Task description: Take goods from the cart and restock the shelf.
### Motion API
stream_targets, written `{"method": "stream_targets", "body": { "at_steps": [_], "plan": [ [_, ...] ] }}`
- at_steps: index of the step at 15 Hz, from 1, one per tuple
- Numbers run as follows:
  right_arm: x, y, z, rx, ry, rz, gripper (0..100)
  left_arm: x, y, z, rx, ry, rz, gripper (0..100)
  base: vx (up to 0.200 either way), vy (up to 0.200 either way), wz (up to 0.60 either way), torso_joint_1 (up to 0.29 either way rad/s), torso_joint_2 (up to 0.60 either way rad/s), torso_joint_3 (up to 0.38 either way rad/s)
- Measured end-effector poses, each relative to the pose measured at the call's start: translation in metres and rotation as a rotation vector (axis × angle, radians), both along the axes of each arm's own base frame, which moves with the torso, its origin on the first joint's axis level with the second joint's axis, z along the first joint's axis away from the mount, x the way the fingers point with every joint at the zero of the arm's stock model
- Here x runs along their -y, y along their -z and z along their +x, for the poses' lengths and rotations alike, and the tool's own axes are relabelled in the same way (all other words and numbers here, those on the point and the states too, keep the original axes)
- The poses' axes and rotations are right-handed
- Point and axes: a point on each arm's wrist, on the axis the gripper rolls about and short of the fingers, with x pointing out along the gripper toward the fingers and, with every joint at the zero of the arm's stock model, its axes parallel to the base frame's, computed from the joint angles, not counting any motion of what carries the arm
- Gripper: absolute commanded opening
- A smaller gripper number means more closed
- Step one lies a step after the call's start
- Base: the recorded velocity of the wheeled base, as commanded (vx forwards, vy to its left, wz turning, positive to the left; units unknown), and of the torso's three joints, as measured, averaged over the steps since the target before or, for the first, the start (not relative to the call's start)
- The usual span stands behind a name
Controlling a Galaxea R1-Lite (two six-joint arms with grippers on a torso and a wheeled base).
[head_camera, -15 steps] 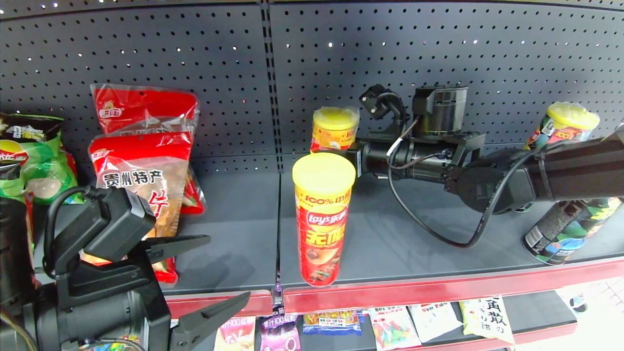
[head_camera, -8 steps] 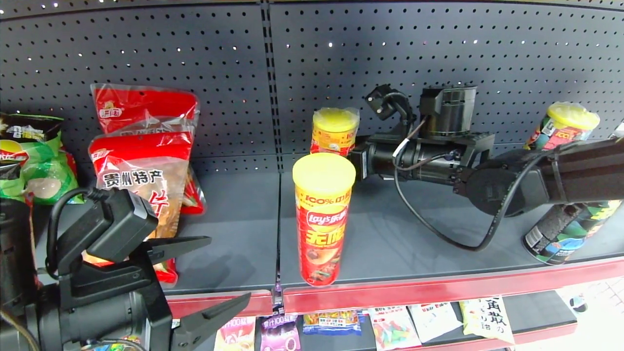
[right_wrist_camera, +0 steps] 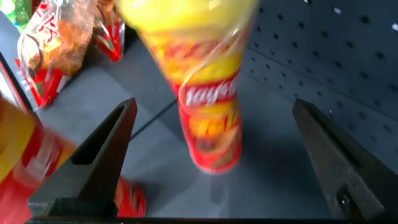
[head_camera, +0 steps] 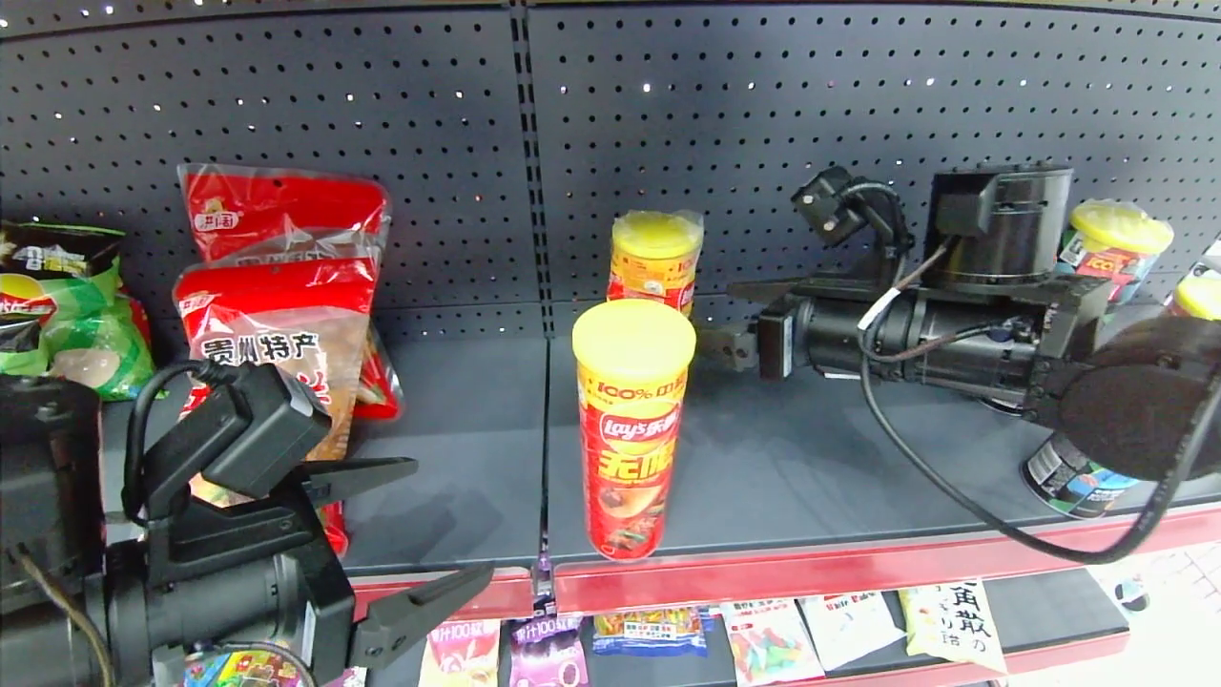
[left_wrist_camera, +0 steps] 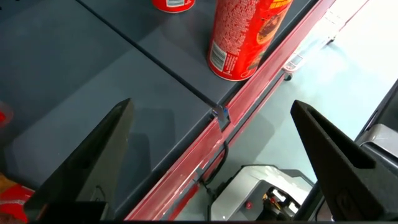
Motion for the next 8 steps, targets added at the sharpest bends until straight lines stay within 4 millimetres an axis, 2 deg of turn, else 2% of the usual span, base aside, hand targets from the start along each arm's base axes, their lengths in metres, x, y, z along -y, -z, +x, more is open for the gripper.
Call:
{"method": "stream_targets", "body": {
  "at_steps": [3, 8],
  "plan": [
    [0.017, 0.005, -0.023, -0.023, 0.043, -0.021, 100, 0.001, 0.0, 0.005, 0.0, -0.016, 0.01, 100, 0.0, 0.0, 0.0, 0.0, 0.0, 0.0],
    [0.048, 0.02, -0.074, -0.068, 0.052, -0.047, 100, 0.003, 0.002, 0.017, -0.015, -0.041, 0.021, 100, 0.0, 0.0, 0.0, 0.0, 0.0, 0.0]
  ]
}}
